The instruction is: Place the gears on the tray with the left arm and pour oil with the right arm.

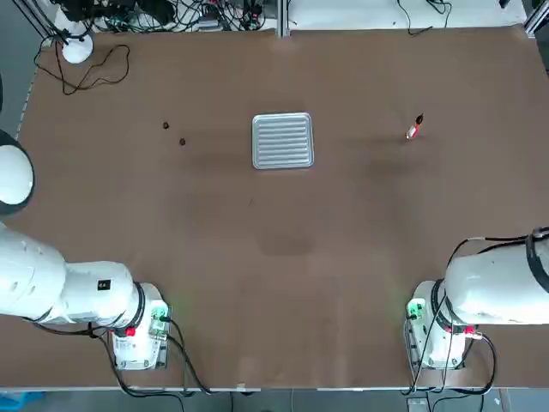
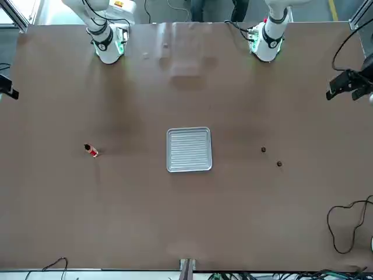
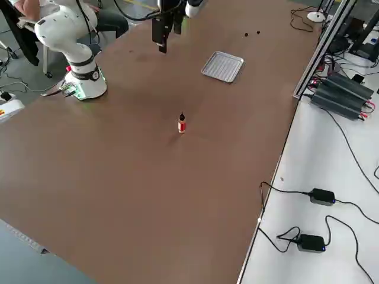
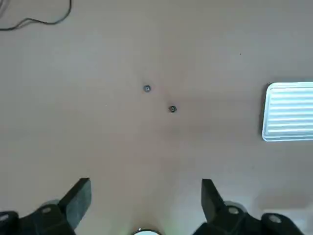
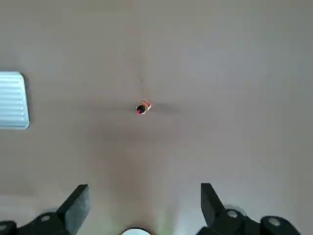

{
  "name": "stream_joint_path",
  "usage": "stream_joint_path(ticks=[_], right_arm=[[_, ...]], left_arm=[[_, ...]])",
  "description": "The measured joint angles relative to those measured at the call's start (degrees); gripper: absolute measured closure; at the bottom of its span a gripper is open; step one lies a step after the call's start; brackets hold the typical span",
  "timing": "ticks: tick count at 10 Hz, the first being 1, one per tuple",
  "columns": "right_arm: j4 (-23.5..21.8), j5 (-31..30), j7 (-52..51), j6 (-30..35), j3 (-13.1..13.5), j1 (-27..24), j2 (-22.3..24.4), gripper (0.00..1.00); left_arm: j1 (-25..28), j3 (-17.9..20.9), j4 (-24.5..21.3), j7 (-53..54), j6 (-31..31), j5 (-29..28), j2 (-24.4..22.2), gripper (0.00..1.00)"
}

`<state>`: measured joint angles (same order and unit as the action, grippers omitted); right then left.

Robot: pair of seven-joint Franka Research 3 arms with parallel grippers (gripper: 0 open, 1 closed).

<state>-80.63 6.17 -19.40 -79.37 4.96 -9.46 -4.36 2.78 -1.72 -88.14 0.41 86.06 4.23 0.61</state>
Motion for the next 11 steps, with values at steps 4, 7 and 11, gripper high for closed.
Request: stream_joint_path(ticks=[4,7,11], right_arm=[[-7.4,10.0,-26.5,-6.4,0.2,-7.1,-0.8,0.00],[-17.2,20.2,-44.7,-7.8,0.2,-13.5,-1.2,0.00],[-28.1,32.9,-68.9,-8.2,0.3,-18.6,-1.5,0.00]], left_arm=[[-0.1,-3.0,-12.5,-0.1,13.2,0.0,1.2,0.00],[-0.2,-5.6,-19.2,-2.3,20.7,-1.2,1.4,0.00],[-0.6,-7.3,-30.8,-4.5,34.6,-1.2,3.1,0.00]])
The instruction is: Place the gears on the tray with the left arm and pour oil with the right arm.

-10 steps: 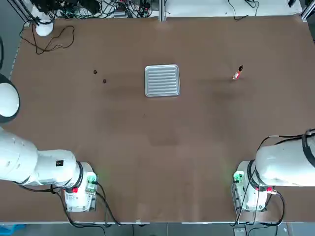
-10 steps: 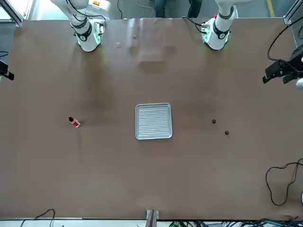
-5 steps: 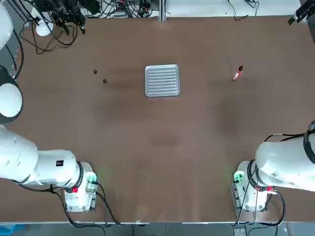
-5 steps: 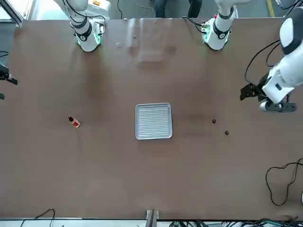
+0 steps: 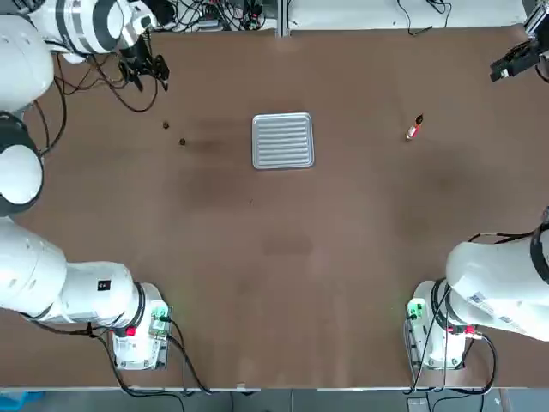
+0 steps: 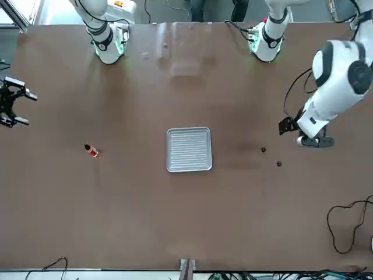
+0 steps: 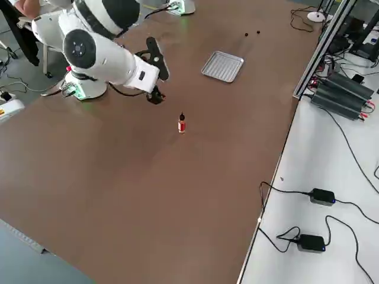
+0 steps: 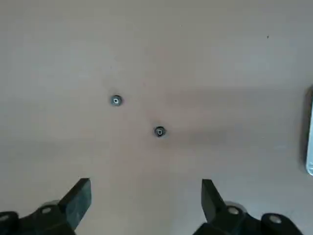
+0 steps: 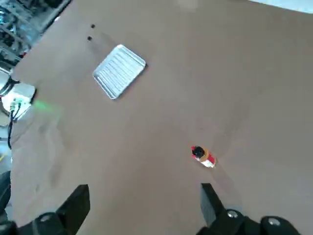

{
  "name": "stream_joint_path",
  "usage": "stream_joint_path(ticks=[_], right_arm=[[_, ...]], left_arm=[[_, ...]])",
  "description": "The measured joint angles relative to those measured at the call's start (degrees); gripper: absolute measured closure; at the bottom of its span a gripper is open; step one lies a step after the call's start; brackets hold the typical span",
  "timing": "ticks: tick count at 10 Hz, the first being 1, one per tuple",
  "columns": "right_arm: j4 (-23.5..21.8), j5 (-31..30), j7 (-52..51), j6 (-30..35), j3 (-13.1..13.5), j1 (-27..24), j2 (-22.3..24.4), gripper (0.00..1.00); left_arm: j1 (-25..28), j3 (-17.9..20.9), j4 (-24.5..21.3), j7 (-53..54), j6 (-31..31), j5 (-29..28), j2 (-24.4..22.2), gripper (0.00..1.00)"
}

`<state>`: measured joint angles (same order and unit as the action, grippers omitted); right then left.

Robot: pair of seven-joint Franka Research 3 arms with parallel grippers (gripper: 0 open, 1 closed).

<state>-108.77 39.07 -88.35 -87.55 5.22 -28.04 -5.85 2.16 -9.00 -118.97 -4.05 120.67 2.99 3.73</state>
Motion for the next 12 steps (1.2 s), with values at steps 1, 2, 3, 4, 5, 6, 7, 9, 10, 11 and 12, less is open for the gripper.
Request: stream_joint_path(ticks=[1,2,3,4,5,6,7,9,10,11,12], right_arm=[[-2.3,2.5,-5.6,-0.7,0.0,-0.7,-0.7,0.00],[-4.0,5.4,-12.7,-1.2,0.0,-1.4,-2.7,0.00],[-4.8,8.3,-20.3,-1.6,0.0,-2.0,-6.0,0.00],[-5.0,10.7,-26.4,-1.8,0.0,-2.3,-9.9,0.00],[-4.9,13.0,-31.6,-1.8,-0.1,-2.3,-13.6,0.00],[-4.9,15.2,-37.3,-1.8,-0.2,-2.3,-16.6,0.01],[-4.8,17.4,-42.5,-1.7,-0.3,-2.3,-19.0,0.02],[-4.4,22.5,-52.9,-1.6,-0.7,-2.2,-24.4,0.02],[-3.7,24.6,-57.0,-1.1,-0.8,-2.2,-27.7,0.02],[-2.8,25.8,-60.2,-0.3,-1.0,-2.1,-30.6,0.02],[-2.1,26.8,-62.8,0.2,-1.0,-2.1,-32.8,0.03]], left_arm=[[-0.2,-0.1,-0.5,-0.7,1.2,0.0,1.0,0.00],[-0.3,-0.1,-0.9,-0.7,2.8,0.0,2.0,0.00],[-0.3,-0.1,-1.8,-0.7,5.0,0.0,2.8,0.00],[-0.4,-0.1,-3.1,-0.7,7.4,0.0,3.4,0.00],[-0.5,-0.1,-4.3,-1.0,9.5,0.0,4.0,0.00],[-0.7,-0.2,-5.1,-1.8,11.1,0.0,4.8,0.00],[-1.1,-0.4,-5.6,-3.5,12.4,-1.3,5.8,0.00],[-2.7,-0.7,-6.0,-11.9,14.9,-8.5,8.1,0.00],[-3.2,-1.0,-6.1,-14.9,16.3,-11.4,9.5,0.00],[-3.7,-1.1,-6.3,-16.2,18.2,-12.6,11.1,0.00],[-3.8,-1.1,-6.4,-16.4,20.2,-12.9,12.8,0.00]])
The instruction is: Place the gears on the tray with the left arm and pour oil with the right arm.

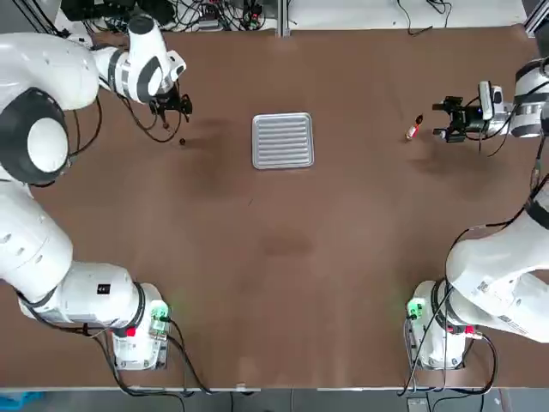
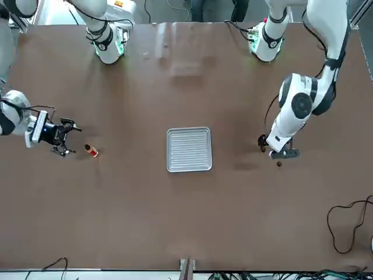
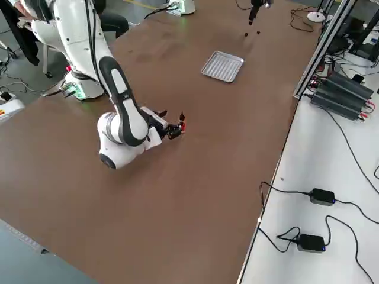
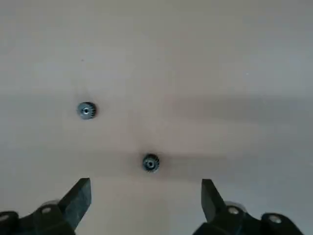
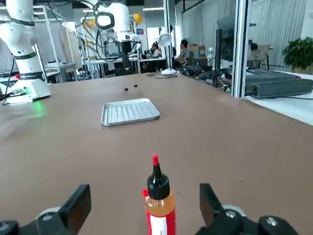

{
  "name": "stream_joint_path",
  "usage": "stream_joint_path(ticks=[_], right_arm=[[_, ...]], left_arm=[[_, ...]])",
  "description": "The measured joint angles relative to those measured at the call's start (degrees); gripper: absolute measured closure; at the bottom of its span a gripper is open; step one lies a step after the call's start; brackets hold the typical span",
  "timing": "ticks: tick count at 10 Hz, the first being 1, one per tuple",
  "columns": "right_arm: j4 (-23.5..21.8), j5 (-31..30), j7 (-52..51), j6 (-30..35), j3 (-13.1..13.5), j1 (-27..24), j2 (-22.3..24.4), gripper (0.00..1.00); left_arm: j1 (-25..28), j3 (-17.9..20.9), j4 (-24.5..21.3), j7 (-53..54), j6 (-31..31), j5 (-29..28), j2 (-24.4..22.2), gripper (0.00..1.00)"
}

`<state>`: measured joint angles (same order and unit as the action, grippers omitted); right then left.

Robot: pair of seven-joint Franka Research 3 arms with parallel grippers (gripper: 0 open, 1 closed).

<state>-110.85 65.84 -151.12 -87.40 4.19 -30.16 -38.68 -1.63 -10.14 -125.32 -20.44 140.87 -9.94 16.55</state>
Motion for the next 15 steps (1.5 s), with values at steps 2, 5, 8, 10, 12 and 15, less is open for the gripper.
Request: stream_joint_path(ticks=[2,5,8,10,12,15], right_arm=[[0.9,2.3,-3.5,0.4,-0.3,0.0,-2.7,0.03],[2.3,4.9,-4.6,0.6,-2.0,0.1,-6.9,0.03],[3.3,6.3,-4.7,0.7,-3.2,0.2,-9.4,0.07],[3.5,6.6,-4.7,0.8,-3.4,0.2,-9.9,0.13],[3.6,6.6,-4.7,0.8,-3.4,0.2,-9.9,0.26],[3.9,6.8,-4.8,1.2,-3.4,0.2,-10.0,0.35]], left_arm=[[0.2,0.0,-0.1,0.1,3.2,-0.1,2.8,0.01],[0.2,0.0,-0.6,0.2,6.7,-0.1,6.1,0.01],[0.2,0.0,-2.6,0.2,7.8,-0.1,6.4,0.01],[0.6,0.1,-3.5,0.2,8.2,-1.4,6.4,0.02],[2.4,0.1,-3.8,0.2,8.4,-3.9,6.4,0.04],[3.3,0.1,-3.9,0.2,9.0,-4.5,6.4,0.12]])
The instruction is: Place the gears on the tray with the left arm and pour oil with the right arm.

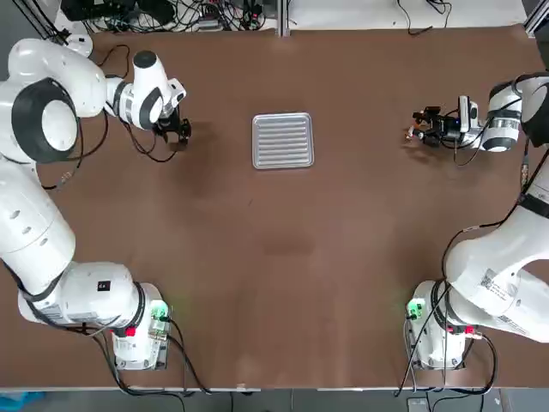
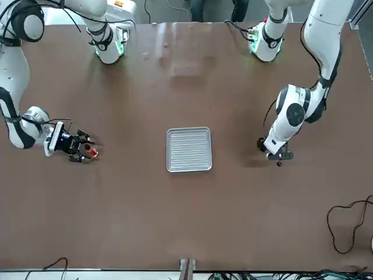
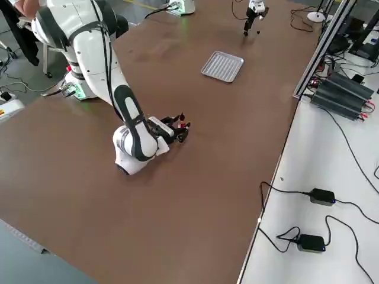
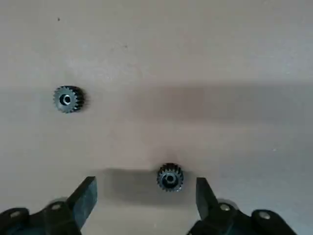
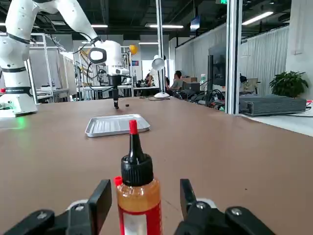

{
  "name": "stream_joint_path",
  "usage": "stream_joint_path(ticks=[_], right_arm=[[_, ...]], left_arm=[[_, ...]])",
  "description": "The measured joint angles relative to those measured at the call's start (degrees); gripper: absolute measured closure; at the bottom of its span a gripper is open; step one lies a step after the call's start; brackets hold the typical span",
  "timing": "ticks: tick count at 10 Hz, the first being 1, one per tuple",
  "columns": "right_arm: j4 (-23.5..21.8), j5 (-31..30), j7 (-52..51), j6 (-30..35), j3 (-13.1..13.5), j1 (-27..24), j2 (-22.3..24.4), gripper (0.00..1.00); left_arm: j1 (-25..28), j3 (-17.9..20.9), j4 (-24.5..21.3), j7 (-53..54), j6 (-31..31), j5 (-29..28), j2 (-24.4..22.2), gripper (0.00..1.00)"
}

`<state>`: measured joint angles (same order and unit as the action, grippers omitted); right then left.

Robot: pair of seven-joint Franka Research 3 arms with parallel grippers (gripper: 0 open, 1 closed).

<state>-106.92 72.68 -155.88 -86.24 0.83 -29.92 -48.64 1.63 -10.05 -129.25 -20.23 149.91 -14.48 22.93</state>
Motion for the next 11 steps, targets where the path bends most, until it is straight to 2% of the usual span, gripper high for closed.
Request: stream_joint_path(ticks=[7,11], right_arm=[[0.1,0.1,0.0,0.0,0.2,-0.1,-0.3,0.66],[0.5,0.1,0.0,0.9,0.3,-0.1,-0.4,0.66]], left_arm=[[-0.1,-0.1,-0.9,-0.2,4.1,0.0,1.6,0.15],[-0.1,-0.1,-0.9,-0.2,4.2,0.0,1.6,0.18]])
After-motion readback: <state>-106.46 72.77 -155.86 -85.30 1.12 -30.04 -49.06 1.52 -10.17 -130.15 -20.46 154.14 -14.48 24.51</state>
